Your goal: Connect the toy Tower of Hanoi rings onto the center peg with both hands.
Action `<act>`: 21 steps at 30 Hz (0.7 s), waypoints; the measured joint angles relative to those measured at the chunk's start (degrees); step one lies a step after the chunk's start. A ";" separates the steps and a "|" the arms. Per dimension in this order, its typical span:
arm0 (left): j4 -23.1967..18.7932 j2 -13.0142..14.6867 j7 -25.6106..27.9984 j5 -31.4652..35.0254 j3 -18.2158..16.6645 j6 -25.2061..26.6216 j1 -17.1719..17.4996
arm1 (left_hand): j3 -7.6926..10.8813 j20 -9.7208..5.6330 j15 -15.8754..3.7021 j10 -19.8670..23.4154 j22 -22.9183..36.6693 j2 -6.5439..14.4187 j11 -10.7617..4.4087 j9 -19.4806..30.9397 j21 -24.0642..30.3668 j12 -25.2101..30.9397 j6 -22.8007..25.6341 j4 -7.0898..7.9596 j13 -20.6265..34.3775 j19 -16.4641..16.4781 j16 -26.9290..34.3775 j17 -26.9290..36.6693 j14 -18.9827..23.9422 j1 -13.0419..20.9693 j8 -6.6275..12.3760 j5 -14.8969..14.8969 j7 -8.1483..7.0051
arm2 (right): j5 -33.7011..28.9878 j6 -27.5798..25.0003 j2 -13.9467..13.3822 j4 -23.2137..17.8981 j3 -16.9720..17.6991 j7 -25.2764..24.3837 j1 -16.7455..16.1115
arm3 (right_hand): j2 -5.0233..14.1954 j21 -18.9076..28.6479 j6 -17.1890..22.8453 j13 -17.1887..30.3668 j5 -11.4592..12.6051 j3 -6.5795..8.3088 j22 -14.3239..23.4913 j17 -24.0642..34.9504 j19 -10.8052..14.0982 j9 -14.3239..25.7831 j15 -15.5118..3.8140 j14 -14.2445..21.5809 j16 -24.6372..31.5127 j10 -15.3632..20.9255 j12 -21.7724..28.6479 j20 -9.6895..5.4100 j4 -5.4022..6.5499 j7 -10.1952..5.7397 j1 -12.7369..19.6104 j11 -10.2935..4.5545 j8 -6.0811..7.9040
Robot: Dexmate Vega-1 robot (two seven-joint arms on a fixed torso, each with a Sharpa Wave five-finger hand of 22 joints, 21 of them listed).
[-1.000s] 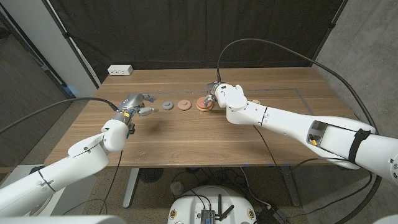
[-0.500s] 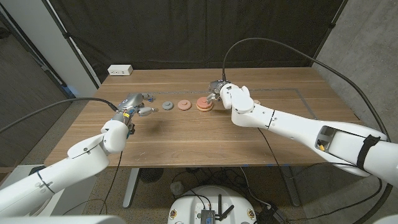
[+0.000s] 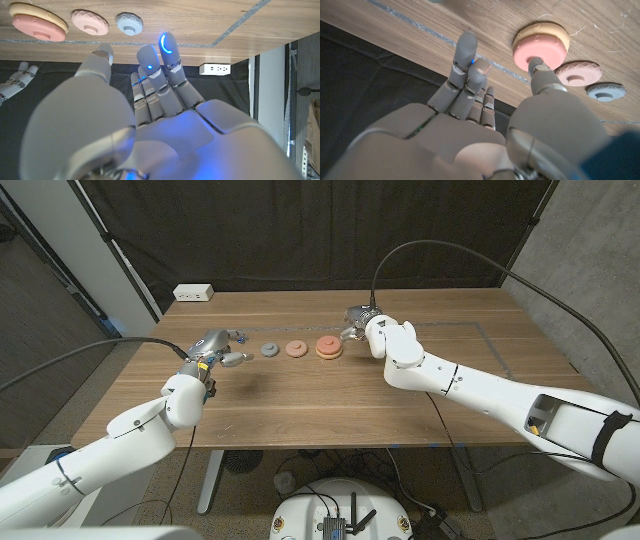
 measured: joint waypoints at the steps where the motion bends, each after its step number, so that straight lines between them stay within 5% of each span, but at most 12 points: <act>1: -0.03 0.01 0.00 0.04 0.00 0.07 0.00 | 0.00 0.00 0.00 0.00 0.00 0.00 0.00 0.00 0.00 0.00 0.00 0.00 0.00 0.00 0.00 0.00 0.00 0.00 0.00 0.00 0.00 | -0.04 0.00 -0.12 -0.18 0.16 -0.14 -0.17 | 0.00 0.00 0.20 0.00 0.00 0.00 0.00 0.17 0.00 0.00 -0.20 0.20 0.00 0.00 0.00 0.00 0.00 -0.20 0.00 0.00 0.00; 21: -1.26 0.04 -0.10 0.93 -0.02 0.77 0.28 | 0.40 0.00 0.00 0.00 0.00 0.00 0.00 0.00 0.00 0.00 0.00 0.09 0.00 0.00 0.00 0.08 0.00 0.00 0.00 0.00 0.00 | -1.53 -0.55 -3.57 -4.58 5.09 -2.74 -5.76 | -0.43 0.24 0.51 -0.28 0.00 0.47 0.00 0.26 0.00 -0.01 -0.40 0.81 0.00 0.51 0.00 0.00 0.00 -0.51 1.35 -0.51 0.15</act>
